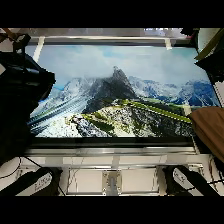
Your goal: Fold the clothes and pants, and hang the long-sleeved shirts on hangers.
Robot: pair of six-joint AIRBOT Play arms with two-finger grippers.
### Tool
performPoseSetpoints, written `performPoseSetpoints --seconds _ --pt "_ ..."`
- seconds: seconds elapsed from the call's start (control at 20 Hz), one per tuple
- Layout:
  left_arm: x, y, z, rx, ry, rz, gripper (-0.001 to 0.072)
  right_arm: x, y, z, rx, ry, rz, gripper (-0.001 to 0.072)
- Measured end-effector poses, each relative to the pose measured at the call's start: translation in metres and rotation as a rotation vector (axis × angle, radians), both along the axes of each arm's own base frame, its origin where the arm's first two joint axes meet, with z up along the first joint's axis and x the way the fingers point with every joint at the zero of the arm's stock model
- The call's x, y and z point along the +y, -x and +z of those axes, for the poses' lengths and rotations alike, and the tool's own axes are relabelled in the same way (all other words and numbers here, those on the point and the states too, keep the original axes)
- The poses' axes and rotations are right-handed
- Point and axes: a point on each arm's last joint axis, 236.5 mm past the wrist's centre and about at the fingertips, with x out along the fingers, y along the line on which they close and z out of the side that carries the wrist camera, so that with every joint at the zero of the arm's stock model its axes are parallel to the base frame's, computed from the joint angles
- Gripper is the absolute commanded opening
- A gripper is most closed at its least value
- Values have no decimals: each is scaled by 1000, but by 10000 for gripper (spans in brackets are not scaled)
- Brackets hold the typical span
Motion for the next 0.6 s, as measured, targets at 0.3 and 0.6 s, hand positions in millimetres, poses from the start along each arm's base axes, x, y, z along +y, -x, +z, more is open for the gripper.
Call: performPoseSetpoints --seconds 0.3,0.6 --pt "0 0 0 0 0 0 12 0 0 0 0 0 0 291" --pt "2 -14 3 -47 4 19 14 0 0 0 0 0 0 291"
